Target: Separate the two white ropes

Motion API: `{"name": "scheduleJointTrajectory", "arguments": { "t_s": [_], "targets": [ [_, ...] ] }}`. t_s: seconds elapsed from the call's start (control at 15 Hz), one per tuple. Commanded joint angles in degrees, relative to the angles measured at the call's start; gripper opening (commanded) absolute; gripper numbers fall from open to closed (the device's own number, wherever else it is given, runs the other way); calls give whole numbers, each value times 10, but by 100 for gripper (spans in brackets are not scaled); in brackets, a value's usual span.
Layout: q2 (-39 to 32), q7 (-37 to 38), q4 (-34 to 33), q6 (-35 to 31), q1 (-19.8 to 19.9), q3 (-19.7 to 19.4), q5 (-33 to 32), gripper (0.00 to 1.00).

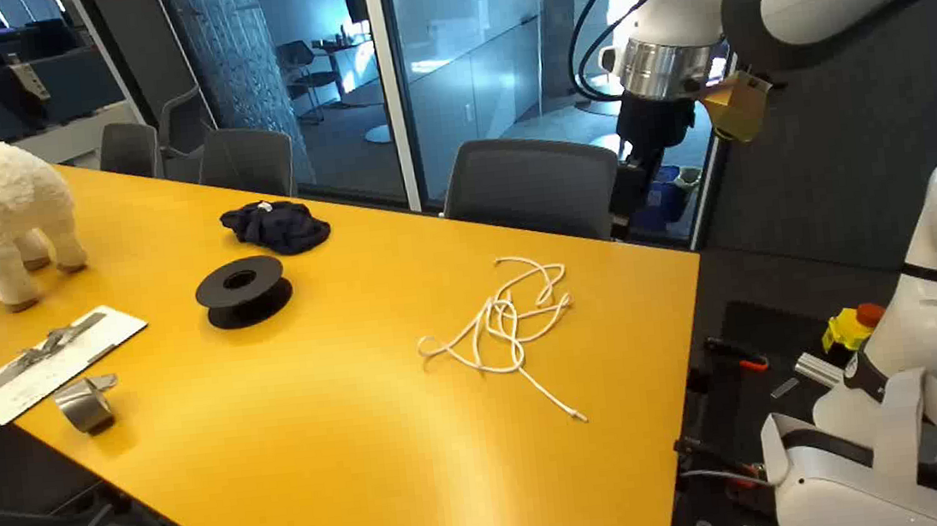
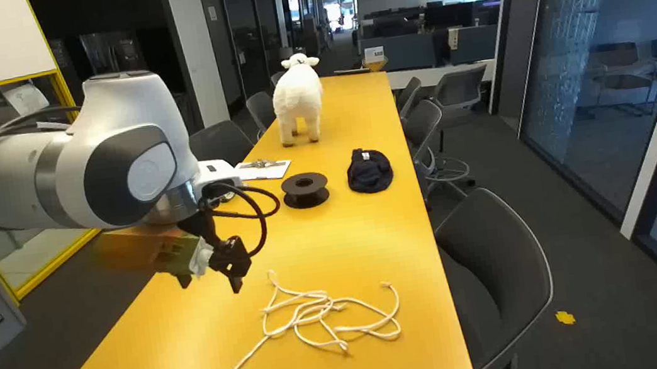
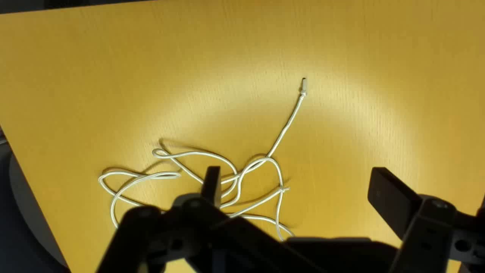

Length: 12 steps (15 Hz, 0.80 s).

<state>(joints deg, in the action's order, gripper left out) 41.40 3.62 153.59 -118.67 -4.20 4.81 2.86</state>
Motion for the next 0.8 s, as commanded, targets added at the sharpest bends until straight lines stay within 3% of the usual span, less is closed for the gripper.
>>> {"name": "scheduleJointTrajectory", "arguments": {
  "t_s": [0.0, 0.4, 0.73],
  "targets": [
    [0, 0, -3, 2, -1, 0, 0, 100],
    [-8, 15, 0, -23, 7, 3, -2, 100],
    [-99, 41, -3, -153, 15, 7, 3, 100]
  ]
}}
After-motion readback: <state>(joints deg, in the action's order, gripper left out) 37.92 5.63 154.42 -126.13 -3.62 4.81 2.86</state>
